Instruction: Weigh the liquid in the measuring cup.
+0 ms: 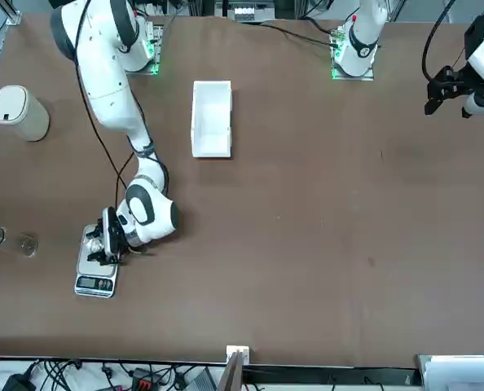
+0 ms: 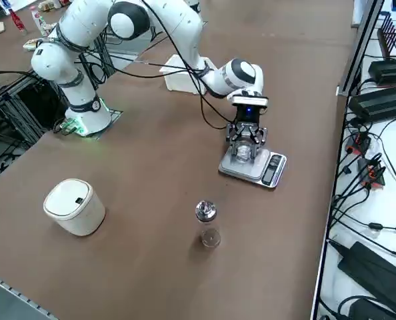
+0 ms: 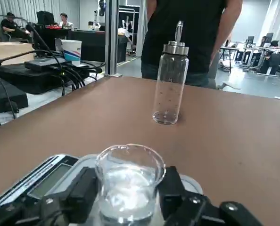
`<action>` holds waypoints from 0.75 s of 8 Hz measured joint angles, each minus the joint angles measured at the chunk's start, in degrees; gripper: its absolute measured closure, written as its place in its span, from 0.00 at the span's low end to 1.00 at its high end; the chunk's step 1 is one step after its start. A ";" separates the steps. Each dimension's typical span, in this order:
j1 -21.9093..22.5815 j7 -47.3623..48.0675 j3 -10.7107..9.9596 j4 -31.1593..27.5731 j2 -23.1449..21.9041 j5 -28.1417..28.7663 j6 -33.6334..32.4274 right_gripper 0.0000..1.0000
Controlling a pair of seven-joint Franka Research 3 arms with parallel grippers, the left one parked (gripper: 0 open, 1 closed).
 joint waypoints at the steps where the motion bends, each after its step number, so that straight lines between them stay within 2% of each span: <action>1: 0.01 -2.04 0.26 0.13 0.16 0.60 0.22 0.02; 3: 1.12 -10.02 1.07 1.71 -0.58 7.11 -0.07 0.00; 6: 5.38 -28.70 1.90 3.14 -6.80 22.22 -0.07 0.00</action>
